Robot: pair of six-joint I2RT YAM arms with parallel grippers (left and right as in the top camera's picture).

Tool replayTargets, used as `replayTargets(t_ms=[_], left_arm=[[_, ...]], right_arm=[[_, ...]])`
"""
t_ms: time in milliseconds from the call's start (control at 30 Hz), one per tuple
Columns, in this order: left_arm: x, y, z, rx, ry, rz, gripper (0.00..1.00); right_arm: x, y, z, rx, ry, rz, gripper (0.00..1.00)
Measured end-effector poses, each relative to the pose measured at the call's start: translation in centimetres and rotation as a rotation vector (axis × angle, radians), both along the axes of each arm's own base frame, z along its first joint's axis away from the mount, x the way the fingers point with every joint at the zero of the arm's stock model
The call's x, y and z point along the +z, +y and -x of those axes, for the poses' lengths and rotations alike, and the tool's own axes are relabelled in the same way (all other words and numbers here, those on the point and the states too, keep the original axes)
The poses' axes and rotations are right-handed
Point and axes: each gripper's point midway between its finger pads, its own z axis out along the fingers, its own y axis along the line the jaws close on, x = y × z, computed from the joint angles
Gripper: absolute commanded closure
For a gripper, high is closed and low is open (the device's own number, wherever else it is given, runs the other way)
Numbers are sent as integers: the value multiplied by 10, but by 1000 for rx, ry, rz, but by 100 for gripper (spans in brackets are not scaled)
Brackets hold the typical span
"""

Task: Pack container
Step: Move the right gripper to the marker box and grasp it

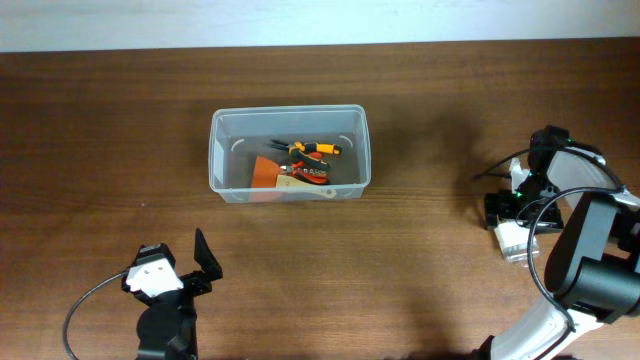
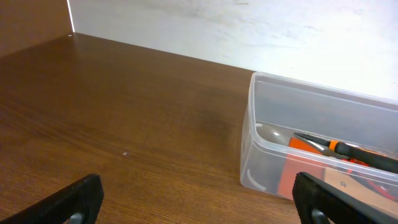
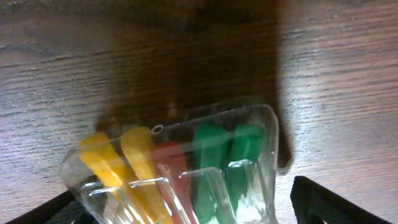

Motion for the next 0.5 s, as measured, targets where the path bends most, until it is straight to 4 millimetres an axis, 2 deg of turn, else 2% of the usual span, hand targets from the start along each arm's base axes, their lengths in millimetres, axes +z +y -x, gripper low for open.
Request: replayTargets(t_ms=[67, 167, 300, 333, 433, 500], left_arm=[[0, 0, 0, 0, 0, 0, 1], [0, 0, 0, 0, 0, 0, 1], [0, 0, 0, 0, 0, 0, 1], [0, 0, 0, 0, 0, 0, 1], [0, 0, 0, 0, 0, 0, 1], [0, 0, 0, 0, 0, 0, 1]], right_arm=[[0, -1, 0, 1, 1, 3, 8], [0, 0, 0, -4, 2, 3, 20], [0, -2, 1, -9, 6, 11, 29], [0, -3, 1, -17, 6, 19, 35], [0, -4, 1, -30, 8, 29, 41], [0, -4, 1, -33, 7, 30, 40]])
